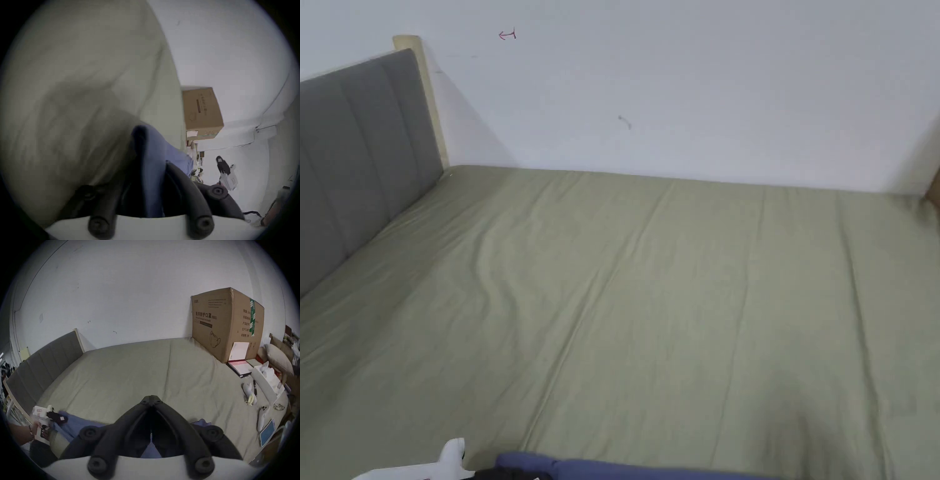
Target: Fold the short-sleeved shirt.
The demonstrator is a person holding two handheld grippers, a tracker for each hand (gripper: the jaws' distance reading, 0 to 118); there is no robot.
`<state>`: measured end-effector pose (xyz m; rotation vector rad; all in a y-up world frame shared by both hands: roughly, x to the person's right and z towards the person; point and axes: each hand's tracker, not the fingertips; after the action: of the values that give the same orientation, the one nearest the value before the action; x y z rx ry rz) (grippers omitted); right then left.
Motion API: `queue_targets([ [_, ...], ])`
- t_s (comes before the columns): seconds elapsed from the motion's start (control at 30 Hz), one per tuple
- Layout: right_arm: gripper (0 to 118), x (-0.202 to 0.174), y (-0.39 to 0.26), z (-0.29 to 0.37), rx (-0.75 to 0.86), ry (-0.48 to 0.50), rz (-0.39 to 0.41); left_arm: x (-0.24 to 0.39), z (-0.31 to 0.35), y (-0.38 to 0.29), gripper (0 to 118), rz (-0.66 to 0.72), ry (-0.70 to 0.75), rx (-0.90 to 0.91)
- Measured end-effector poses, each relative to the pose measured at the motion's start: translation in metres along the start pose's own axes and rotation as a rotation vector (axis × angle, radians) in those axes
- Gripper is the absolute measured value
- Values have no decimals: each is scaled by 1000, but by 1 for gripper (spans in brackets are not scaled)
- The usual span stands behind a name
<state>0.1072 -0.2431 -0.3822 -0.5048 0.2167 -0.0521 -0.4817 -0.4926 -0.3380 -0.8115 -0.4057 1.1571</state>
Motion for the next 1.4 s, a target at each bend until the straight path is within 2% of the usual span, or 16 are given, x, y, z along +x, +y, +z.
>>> queue_targets([
  [0.1,0,3,-1,0,-8,-4,0,15,1,5,10,9,102,-19],
  [0.27,0,8,2,4,-3,-6,-16,81,15,6,10,-232,364,-35],
  [0.47,0,9,1,10,8,13,-18,153,46,-7,10,-561,972,104],
  [0.53,0,9,-1,13,10,30,-48,166,44,-17,10,-609,1099,148],
  [0.6,0,10,-2,16,19,73,-94,178,37,-26,11,-610,1009,128],
  [0.7,0,9,-4,19,23,80,-93,204,8,-46,11,-513,723,69],
  [0.8,0,8,-8,21,18,97,-88,222,-39,-60,11,-439,550,-49],
  [0.87,0,11,-10,23,11,106,-90,226,-75,-66,12,-414,467,-102],
  [0.97,0,20,-14,29,7,119,-118,224,-123,-73,16,-407,489,-162],
  [1.03,0,30,-16,30,1,116,-137,220,-144,-76,51,-402,477,-174],
  [1.07,0,34,-17,31,-2,112,-147,217,-150,-77,76,-383,432,-178],
  [1.1,0,39,-18,32,-4,105,-158,215,-154,-79,109,-379,385,-188],
  [1.13,0,43,-18,33,-6,101,-169,215,-153,-81,118,-379,363,-199],
  [1.33,0,51,-24,31,-15,84,-188,221,-103,-68,111,-374,383,-104],
  [1.37,0,51,-24,30,-17,84,-186,224,-91,-65,102,-379,385,-107],
  [1.4,0,50,-24,30,-19,86,-183,226,-80,-66,70,-399,391,-92],
])
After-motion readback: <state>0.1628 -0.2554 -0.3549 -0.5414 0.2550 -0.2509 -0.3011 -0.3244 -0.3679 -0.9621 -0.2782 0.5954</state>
